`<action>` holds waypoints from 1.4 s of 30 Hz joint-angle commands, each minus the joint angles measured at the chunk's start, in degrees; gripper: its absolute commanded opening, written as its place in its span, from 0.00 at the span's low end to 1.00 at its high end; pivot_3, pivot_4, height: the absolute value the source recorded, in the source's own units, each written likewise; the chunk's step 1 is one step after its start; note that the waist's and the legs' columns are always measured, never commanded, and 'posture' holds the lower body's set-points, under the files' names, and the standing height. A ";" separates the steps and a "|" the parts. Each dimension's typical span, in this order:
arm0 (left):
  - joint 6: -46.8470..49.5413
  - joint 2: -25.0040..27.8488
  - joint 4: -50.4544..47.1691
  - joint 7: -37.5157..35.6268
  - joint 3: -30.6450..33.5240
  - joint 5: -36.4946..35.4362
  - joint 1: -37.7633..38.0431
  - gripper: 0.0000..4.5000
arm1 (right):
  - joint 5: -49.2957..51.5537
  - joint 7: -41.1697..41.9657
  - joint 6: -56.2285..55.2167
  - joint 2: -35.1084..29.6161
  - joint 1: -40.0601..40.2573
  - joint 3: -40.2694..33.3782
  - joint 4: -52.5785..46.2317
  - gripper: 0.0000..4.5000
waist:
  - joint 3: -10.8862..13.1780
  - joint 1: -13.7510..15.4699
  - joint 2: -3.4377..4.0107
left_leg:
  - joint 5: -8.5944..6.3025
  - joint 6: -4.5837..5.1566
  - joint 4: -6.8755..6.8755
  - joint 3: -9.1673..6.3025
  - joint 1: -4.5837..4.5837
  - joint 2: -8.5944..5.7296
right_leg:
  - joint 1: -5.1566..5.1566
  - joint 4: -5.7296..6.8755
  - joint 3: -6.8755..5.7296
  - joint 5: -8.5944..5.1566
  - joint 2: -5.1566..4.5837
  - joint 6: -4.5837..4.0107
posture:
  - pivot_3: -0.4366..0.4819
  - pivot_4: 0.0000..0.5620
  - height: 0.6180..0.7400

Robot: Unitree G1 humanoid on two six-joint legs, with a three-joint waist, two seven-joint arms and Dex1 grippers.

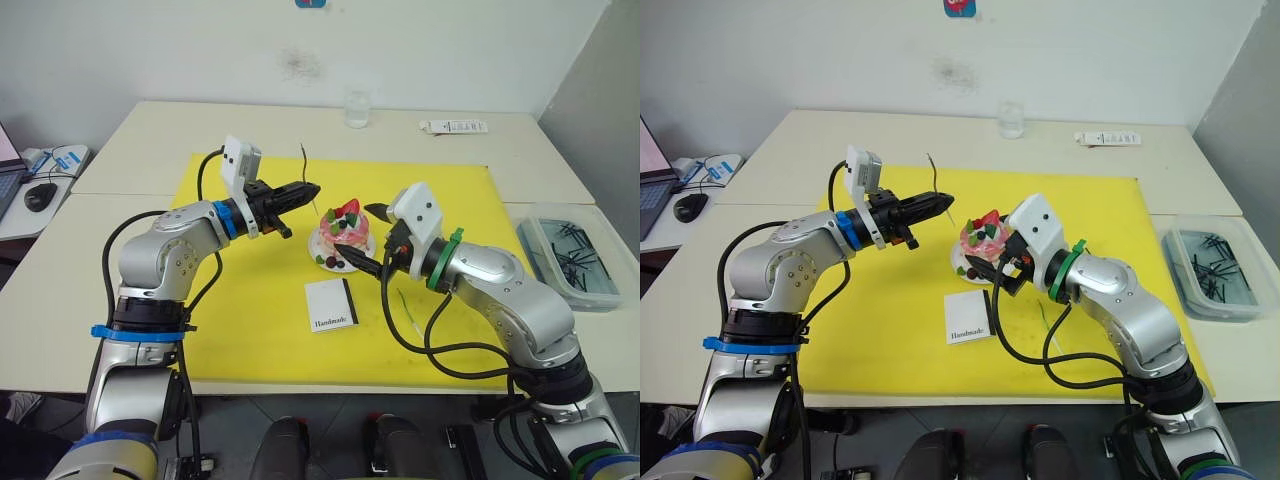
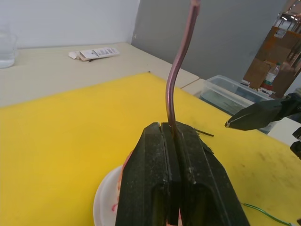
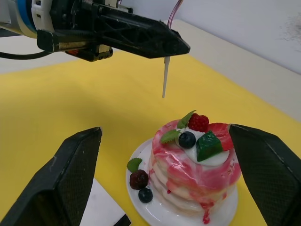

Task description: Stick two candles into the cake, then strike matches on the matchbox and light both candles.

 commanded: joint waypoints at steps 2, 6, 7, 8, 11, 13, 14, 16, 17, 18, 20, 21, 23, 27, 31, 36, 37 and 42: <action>-3.00 -0.70 0.19 -1.49 -0.15 2.18 -0.07 0.00 | -0.60 -0.64 0.63 0.44 -1.64 -1.18 -2.20 0.99 | 0.00 0.00 0.00 | 0.00 0.00 0.00 0.00 0.00 0.00 | 0.00 0.00 0.01 0.00 0.02 0.00 | 0.48 0.27 1.00; -4.18 -1.47 1.77 -1.95 0.36 3.32 -0.09 0.00 | -0.87 -0.48 0.81 0.70 -1.11 -1.46 -2.74 0.99 | 0.00 0.00 0.00 | 0.00 0.00 0.00 0.00 0.00 0.00 | 0.00 0.00 0.01 -0.01 0.02 -0.01 | 0.48 0.27 1.00; -4.48 -1.54 2.11 -2.23 0.30 3.64 -0.06 0.00 | -0.99 -0.39 0.84 0.63 -0.94 -1.39 -2.84 0.99 | 0.00 -0.01 0.00 | 0.00 0.00 0.00 0.00 0.00 0.00 | 0.00 0.00 0.01 -0.01 0.02 -0.01 | 0.48 0.27 1.00; -4.77 -1.68 2.44 -2.45 0.30 3.87 0.03 0.00 | -0.99 -0.46 1.00 0.68 -0.80 -1.45 -2.98 0.99 | 0.00 -0.01 0.00 | 0.00 0.00 0.00 0.00 0.00 0.00 | 0.00 0.00 0.01 0.00 0.02 -0.01 | 0.48 0.27 1.00; -5.28 -2.20 3.17 -3.08 0.31 4.31 0.25 0.00 | -1.18 -0.90 1.13 0.85 -0.42 -1.67 -3.38 0.99 | 0.00 -0.01 0.00 | 0.00 0.00 0.00 0.00 0.00 0.01 | 0.00 0.00 0.01 -0.01 0.01 -0.01 | 0.48 0.27 1.00; -5.92 -2.59 3.84 -3.47 0.10 4.75 0.34 0.00 | -1.38 -1.07 1.07 0.79 -0.14 -1.71 -3.56 0.99 | 0.00 -0.01 0.00 | 0.00 0.00 0.00 0.00 0.00 0.01 | 0.00 0.00 0.00 -0.01 0.01 -0.01 | 0.48 0.27 1.00; -6.19 -2.77 4.15 -3.66 0.01 5.01 0.36 0.00 | -1.40 -1.14 1.09 0.74 -0.06 -1.74 -3.62 0.99 | 0.00 -0.01 0.00 | 0.00 0.00 0.00 0.00 -0.01 0.01 | 0.00 0.00 0.01 -0.01 0.01 -0.01 | 0.48 0.27 1.00; -6.85 -3.17 4.74 -4.03 -0.12 5.59 0.44 0.00 | -1.48 -1.37 1.11 0.65 0.08 -1.77 -3.78 0.99 | 0.00 -0.01 0.00 | 0.00 0.00 0.00 0.00 -0.01 0.00 | 0.00 0.00 0.00 -0.01 0.01 -0.01 | 0.48 0.27 1.00; -7.06 -3.38 5.01 -4.18 -0.09 5.74 0.41 0.00 | -1.48 -1.47 1.14 0.61 0.10 -1.85 -3.83 0.99 | 0.00 -0.01 0.00 | 0.00 0.00 0.00 0.00 -0.01 0.00 | 0.00 0.00 0.00 -0.01 0.01 -0.01 | 0.48 0.27 1.00; -7.15 -3.56 5.20 -4.31 -0.05 5.84 0.36 0.00 | -1.50 -1.58 1.17 0.58 0.09 -1.93 -3.87 0.99 | 0.00 -0.01 0.00 | 0.00 0.00 0.00 0.00 -0.01 0.00 | 0.00 0.00 0.00 0.00 0.01 -0.01 | 0.48 0.27 1.00; -7.59 -3.99 5.84 -4.55 -0.11 6.33 0.08 0.00 | -1.33 -1.79 1.19 0.75 -0.04 -2.25 -3.82 0.99 | 0.00 -0.01 0.00 | 0.00 0.00 0.00 0.00 0.00 0.00 | 0.00 0.01 0.00 0.00 0.01 -0.01 | 0.48 0.27 1.00; -7.85 -4.22 6.20 -4.56 -0.13 6.62 -0.10 0.00 | -1.16 -1.93 1.24 0.95 -0.10 -2.44 -3.84 0.99 | 0.00 -0.02 0.00 | 0.00 0.00 0.01 0.00 -0.01 0.00 | 0.00 0.01 -0.01 0.00 0.01 -0.01 | 0.48 0.27 1.00; -8.46 -4.50 6.73 -4.72 -0.27 7.18 -0.34 0.00 | -1.12 -2.00 1.27 1.01 -0.18 -2.49 -3.88 0.99 | 0.00 -0.01 0.00 | 0.00 0.00 0.00 0.00 -0.01 0.00 | 0.00 0.01 0.00 0.00 0.01 -0.01 | 0.48 0.27 1.00; -8.99 -5.09 7.58 -4.98 0.05 7.58 -0.54 0.00 | -1.13 -2.24 1.50 1.03 -0.21 -2.63 -4.12 0.99 | 0.00 -0.01 0.00 | 0.00 0.00 0.01 0.00 -0.01 0.00 | 0.00 0.01 -0.01 0.00 0.02 -0.01 | 0.48 0.27 1.00; -9.65 -5.72 8.64 -5.29 -0.05 7.94 -0.69 0.00 | -1.10 -2.43 1.70 0.86 -0.07 -2.66 -4.22 0.99 | 0.00 -0.01 0.00 | 0.00 0.00 0.01 0.00 -0.01 0.00 | 0.01 0.01 0.00 0.00 0.02 -0.01 | 0.48 0.27 1.00; -9.18 -5.69 8.62 -5.83 0.30 7.75 -1.97 0.00 | -1.08 -2.42 1.83 0.67 0.07 -2.82 -4.34 0.99 | 0.00 0.00 0.00 | 0.00 0.00 0.02 0.00 -0.01 -0.01 | 0.01 0.02 0.00 0.00 0.02 0.00 | 0.48 0.27 1.00; -8.87 -5.43 8.49 -5.96 0.44 7.58 -2.26 0.00 | -1.06 -2.43 1.85 0.66 0.11 -2.89 -4.37 0.99 | 0.00 0.00 0.00 | 0.00 0.00 0.02 0.01 -0.01 -0.01 | 0.01 0.02 0.00 0.00 0.02 0.00 | 0.48 0.27 1.00; -9.35 -5.08 9.26 -6.43 0.40 8.16 -2.86 0.00 | -1.17 -2.33 1.64 0.82 0.16 -2.84 -4.15 0.99 | 0.00 -0.01 0.00 | 0.00 0.00 0.02 0.00 -0.01 -0.01 | 0.01 0.02 -0.01 0.00 0.02 0.00 | 0.48 0.27 1.00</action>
